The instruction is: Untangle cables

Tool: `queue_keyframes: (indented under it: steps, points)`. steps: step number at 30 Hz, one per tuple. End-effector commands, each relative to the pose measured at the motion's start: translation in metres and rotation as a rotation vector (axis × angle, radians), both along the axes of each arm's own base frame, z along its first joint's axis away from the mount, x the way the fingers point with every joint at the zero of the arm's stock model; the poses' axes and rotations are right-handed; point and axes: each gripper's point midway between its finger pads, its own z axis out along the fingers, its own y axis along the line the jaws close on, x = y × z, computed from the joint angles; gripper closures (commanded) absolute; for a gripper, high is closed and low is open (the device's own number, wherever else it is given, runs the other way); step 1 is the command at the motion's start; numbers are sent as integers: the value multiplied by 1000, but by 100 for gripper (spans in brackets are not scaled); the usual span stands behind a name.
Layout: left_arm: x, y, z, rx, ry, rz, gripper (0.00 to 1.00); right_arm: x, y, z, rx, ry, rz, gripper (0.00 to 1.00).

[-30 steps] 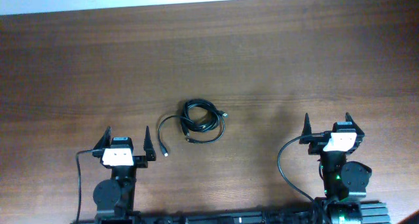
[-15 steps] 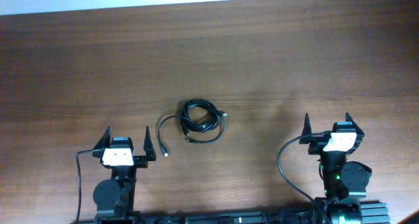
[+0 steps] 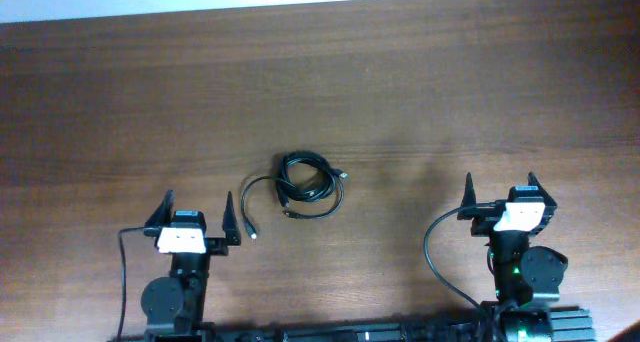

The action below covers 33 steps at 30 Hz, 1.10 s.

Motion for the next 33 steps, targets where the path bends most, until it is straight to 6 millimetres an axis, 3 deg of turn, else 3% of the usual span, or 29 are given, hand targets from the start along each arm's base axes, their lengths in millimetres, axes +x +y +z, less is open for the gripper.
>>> queue_keyframes:
  steps: [1, 6, 9, 12, 15, 19, 21, 23, 28, 33]
  points:
    - [-7, -16, 24, -3, -19, -94, 2, -1, -4, -3, 4, 4, -21, 1]
    - [-21, -16, 51, -10, 85, -94, 1, -1, -4, -3, 4, 4, -22, 1]
    - [-22, -37, 65, -25, 167, -218, 2, -1, -4, -3, 4, 4, -22, 1]
    - [-8, -39, 65, -36, 300, -224, 2, -1, -4, -3, 4, 4, -22, 1]
    - [18, -51, 71, -64, 445, -292, 2, -1, -4, -3, 4, 4, -22, 1]
    - [60, -54, 43, -105, 809, -281, 2, -1, -4, -3, 4, 4, -22, 1]
    - [77, -76, 30, -113, 907, -354, 2, -1, -4, -3, 4, 4, -22, 1]
    - [82, -95, 10, -105, 967, -409, 2, -1, -4, -2, 4, 4, -22, 1]
    - [98, -108, -44, -97, 1092, -426, 1, -1, -4, -3, 4, 4, -22, 1]
    - [121, -128, -105, 76, 1123, -404, 35, -1, -4, -3, 4, 4, -21, 1]
